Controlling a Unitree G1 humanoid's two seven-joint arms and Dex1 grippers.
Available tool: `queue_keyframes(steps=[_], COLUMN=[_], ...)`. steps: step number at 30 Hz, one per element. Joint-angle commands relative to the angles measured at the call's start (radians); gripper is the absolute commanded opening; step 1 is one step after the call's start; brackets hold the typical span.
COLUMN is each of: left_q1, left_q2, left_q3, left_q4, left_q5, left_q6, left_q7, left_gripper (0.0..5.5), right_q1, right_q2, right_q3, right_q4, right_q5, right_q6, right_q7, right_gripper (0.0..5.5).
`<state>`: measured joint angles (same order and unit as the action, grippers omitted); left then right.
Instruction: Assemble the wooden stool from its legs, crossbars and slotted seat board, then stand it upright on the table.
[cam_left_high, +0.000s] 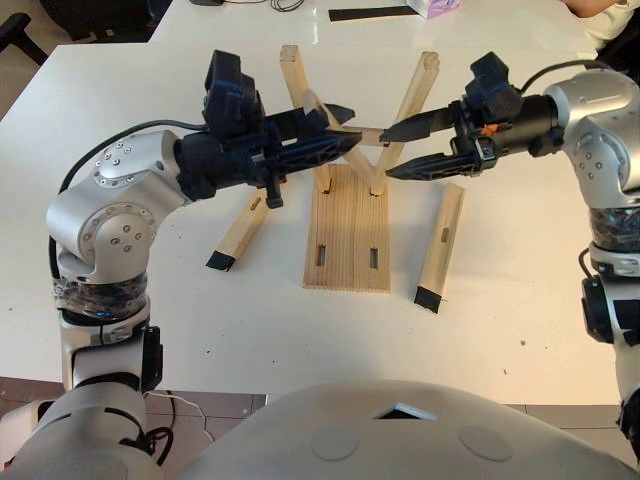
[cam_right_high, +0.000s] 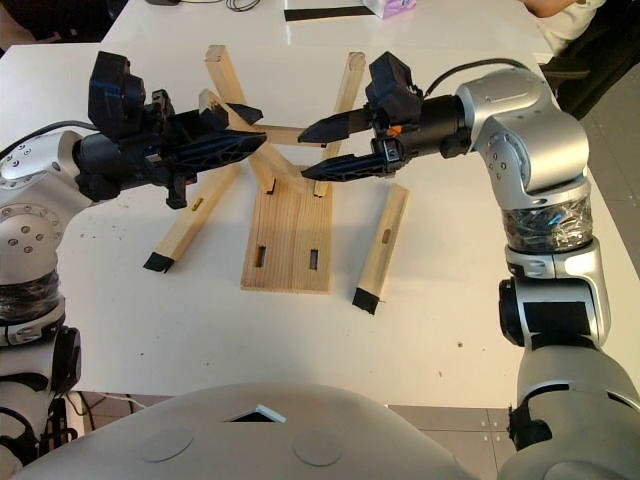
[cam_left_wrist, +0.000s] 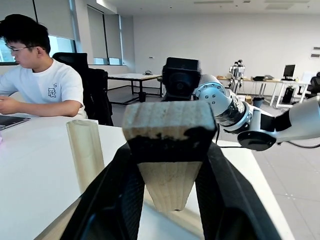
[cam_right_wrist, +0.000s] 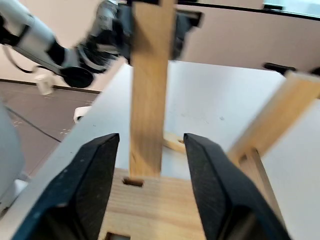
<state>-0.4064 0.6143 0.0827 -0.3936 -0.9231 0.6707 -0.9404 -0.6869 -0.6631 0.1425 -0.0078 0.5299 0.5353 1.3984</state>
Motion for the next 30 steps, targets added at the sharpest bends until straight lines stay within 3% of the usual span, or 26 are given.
queue_keyframes(steps=[1,7,13,24,30], left_q1=[0.052,-0.025,-0.09,0.129,0.232], left_q2=[0.125,0.351,0.395,0.336,0.307], left_q3=[-0.021,-0.051,-0.067,-0.024,-0.006], left_q4=[0.138,0.542,0.867,0.729,0.545], left_q5=[0.183,0.502,0.634,0.593,0.525], left_q6=[-0.163,-0.502,-0.681,-0.642,-0.539], left_q7=[-0.188,-0.43,-0.521,-0.483,-0.449], left_gripper=[1.31,1.31,1.31,1.31,1.31], right_q1=[0.05,0.16,0.306,0.266,0.239], right_q2=[-0.018,0.02,0.091,0.083,0.09], right_q3=[-0.061,-0.134,-0.171,-0.182,-0.163], right_q4=[0.046,-0.024,-0.151,-0.124,-0.102], right_q5=[-0.054,-0.036,-0.013,0.0,-0.005], right_q6=[-0.088,-0.1,-0.096,-0.081,-0.082], right_q7=[-0.064,-0.207,-0.358,-0.374,-0.361], right_gripper=[2.41,2.41,2.41,2.41,2.41])
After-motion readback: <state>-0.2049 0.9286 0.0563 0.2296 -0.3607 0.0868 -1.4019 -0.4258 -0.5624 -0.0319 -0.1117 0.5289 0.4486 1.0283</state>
